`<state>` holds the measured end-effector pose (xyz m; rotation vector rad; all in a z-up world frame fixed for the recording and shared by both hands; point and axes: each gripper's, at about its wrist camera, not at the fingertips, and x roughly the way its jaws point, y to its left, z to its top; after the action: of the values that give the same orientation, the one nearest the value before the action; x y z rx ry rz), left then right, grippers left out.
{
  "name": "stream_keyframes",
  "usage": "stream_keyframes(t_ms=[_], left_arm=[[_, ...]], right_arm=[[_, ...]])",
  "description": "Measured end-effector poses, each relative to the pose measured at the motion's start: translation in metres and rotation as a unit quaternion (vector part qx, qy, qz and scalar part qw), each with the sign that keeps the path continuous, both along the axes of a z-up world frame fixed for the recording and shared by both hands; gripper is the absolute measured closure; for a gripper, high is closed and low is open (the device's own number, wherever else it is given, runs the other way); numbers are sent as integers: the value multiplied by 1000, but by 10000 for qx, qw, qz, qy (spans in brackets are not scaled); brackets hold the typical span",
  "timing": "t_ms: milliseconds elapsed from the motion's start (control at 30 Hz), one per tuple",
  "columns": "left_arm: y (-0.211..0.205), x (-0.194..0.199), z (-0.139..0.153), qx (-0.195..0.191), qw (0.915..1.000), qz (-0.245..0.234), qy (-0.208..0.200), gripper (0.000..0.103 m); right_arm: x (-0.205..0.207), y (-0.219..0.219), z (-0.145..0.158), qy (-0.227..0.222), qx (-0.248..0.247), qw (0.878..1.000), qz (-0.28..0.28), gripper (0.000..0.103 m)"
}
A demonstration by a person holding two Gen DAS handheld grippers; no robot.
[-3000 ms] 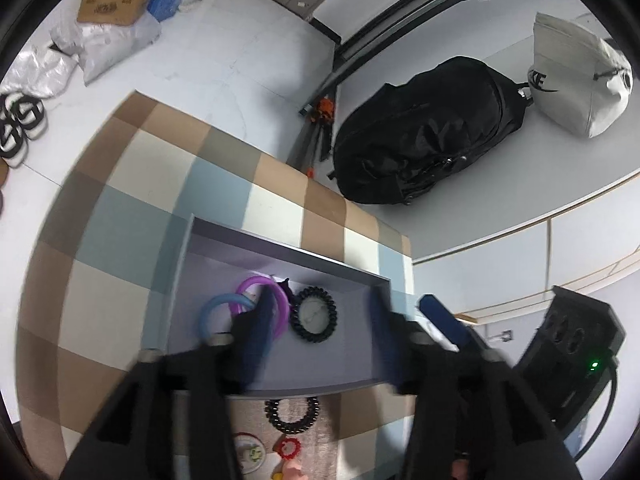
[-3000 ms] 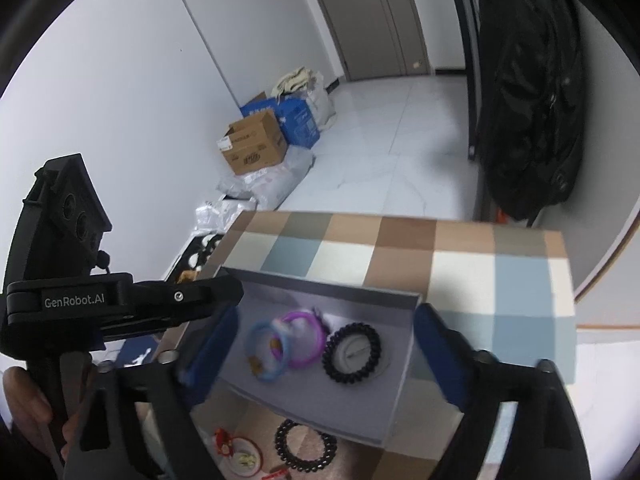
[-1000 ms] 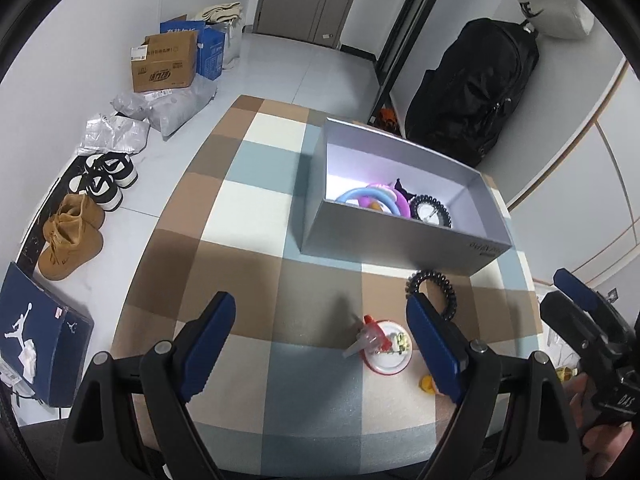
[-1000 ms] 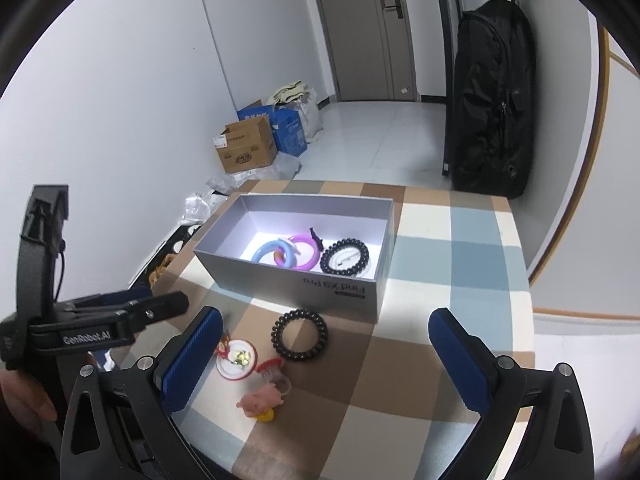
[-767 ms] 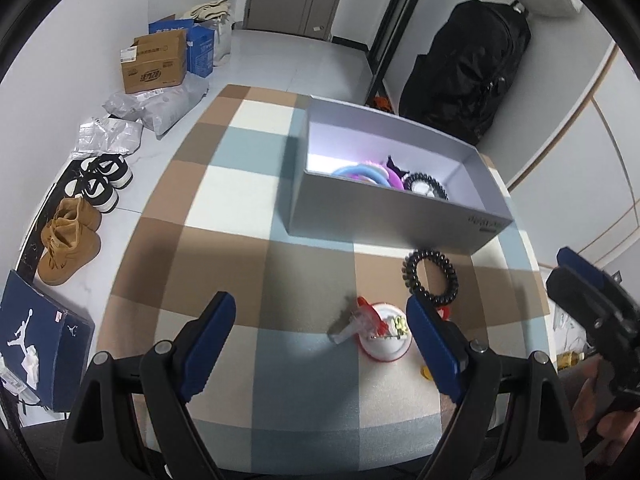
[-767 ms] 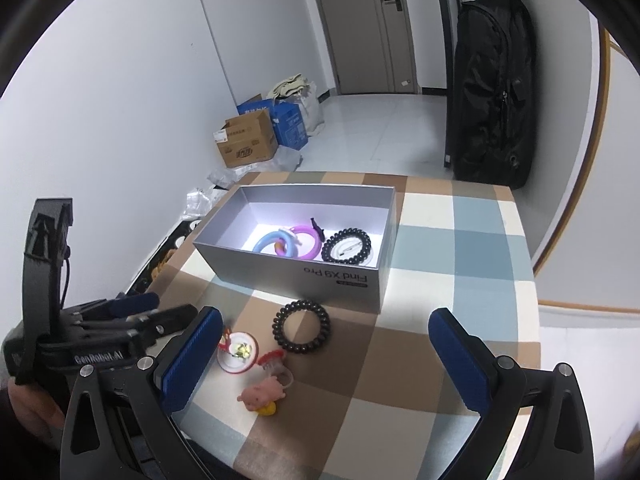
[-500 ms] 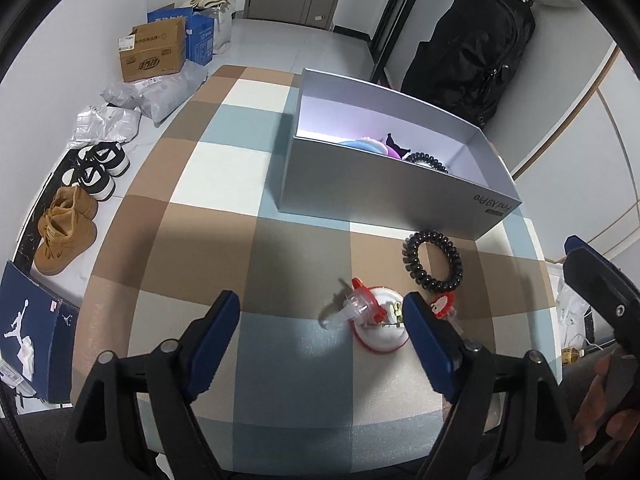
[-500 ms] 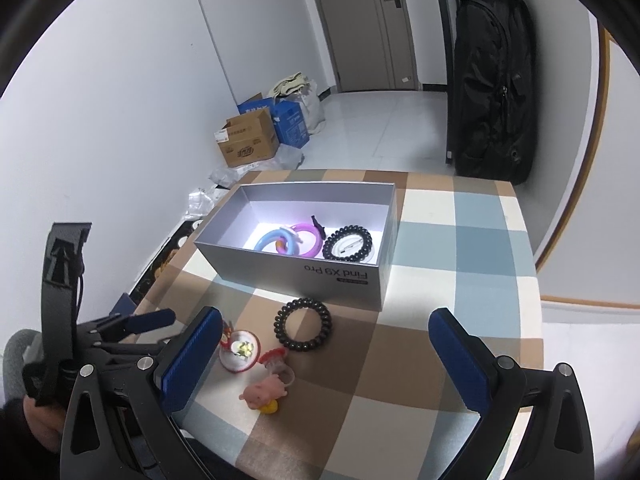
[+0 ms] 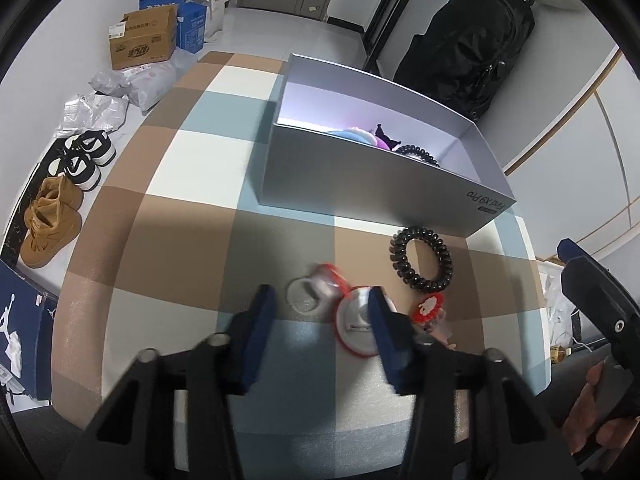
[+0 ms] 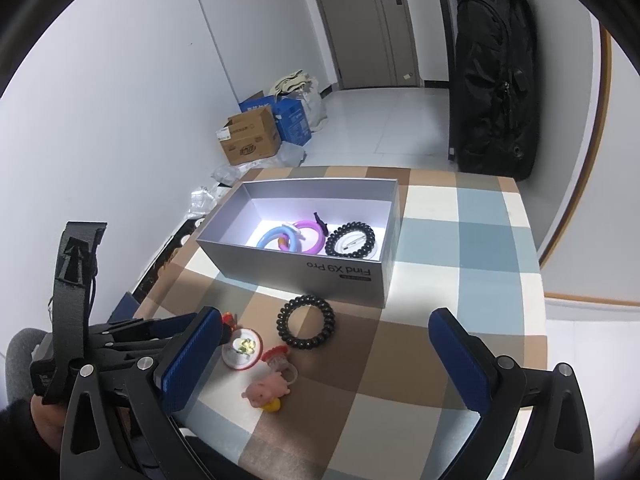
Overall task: Organize jewelry
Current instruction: 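Reach the left gripper down and grasp the red-and-white clip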
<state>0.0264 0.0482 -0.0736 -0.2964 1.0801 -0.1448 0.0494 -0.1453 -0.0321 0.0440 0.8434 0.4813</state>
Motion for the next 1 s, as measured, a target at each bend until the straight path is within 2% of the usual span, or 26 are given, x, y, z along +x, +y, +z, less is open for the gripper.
stream_keyframes(t_ms=[133,233,400,433,567,733,833,933,967,1000], left_arm=[[0,3,-2,48,10000,-6,40,84],[5,6,-3,-84,9999,85,83,92],[9,8,-5,-280,9994,160,113,94],[8,8,-4,-308,9994,128,88,103],[5,9,-7,-156,9997,99,173,103],[8,6,3,-254,9996,81,-24,103],[13,3,8,-276,9993,226,-121,103],[19,-1,9,-343,9980,532,2,103],[20,-1,9,-294,9980,559,-3,101],[19,0,10,-240,9982,557,-31,86]], right_arm=[[0,0,1,-21,-12,10000,15,0],[0,0,-1,-2,-16,10000,13,0],[0,0,-1,-5,-22,10000,23,0],[0,0,-1,-4,-23,10000,23,0],[-1,0,0,-23,-30,10000,30,0],[-1,1,-1,-36,-61,10000,52,0],[-1,0,-1,-2,-45,10000,21,0],[1,0,-2,39,-16,10000,4,0],[1,0,-3,47,-9,10000,4,0],[1,0,-3,58,-2,10000,6,0]])
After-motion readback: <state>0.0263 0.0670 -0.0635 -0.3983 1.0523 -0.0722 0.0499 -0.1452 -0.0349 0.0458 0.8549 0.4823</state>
